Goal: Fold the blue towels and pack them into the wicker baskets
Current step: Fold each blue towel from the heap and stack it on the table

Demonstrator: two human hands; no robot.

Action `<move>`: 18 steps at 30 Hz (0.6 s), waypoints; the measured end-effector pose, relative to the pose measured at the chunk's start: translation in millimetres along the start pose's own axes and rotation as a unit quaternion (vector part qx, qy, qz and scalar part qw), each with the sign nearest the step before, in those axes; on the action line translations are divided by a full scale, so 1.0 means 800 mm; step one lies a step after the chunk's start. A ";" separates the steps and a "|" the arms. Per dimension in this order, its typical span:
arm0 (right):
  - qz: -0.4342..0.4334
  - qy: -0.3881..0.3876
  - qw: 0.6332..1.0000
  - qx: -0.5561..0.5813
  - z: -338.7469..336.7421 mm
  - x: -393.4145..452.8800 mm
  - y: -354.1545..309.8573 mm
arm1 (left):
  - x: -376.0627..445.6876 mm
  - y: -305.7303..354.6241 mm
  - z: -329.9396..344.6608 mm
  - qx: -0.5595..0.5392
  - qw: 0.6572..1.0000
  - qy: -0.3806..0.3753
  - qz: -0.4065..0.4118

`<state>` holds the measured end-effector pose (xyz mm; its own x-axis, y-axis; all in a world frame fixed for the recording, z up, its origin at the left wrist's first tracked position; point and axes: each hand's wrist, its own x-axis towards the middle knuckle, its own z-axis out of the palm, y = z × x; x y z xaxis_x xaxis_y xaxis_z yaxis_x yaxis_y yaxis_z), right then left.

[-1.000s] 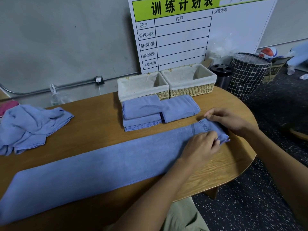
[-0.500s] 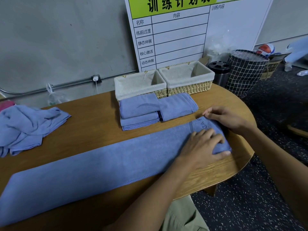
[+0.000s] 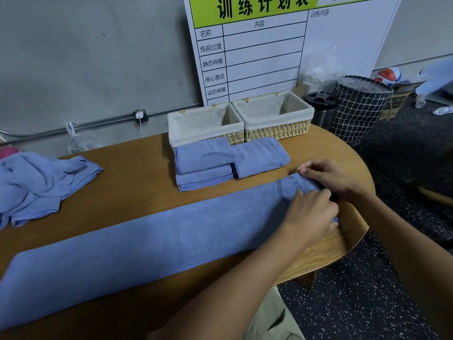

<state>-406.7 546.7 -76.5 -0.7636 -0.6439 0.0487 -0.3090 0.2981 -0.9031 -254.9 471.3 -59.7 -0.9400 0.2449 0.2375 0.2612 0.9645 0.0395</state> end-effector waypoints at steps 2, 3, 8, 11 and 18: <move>0.003 0.003 1.000 -0.002 0.000 0.001 0.000 | 0.002 0.004 0.003 0.001 1.000 0.003 0.004; 0.004 0.005 1.000 -0.001 0.000 0.002 0.000 | 0.001 0.005 0.005 -0.004 1.000 0.009 0.005; 0.012 0.007 1.000 0.011 -0.002 0.003 0.002 | -0.005 0.003 0.026 -0.011 0.998 0.052 0.016; 0.017 0.009 1.000 0.017 -0.002 0.005 0.003 | -0.009 -0.001 0.043 -0.066 0.991 0.113 -0.029; 0.023 -0.007 0.999 0.044 -0.004 0.004 0.000 | -0.020 -0.011 0.024 -0.283 0.936 0.152 -0.146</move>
<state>-410.6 547.0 -74.7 -0.7683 -0.6401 0.0011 -0.2227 0.2656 -0.9380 -245.9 460.8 -82.4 -0.9056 -0.1434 0.3991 0.1587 0.7581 0.6325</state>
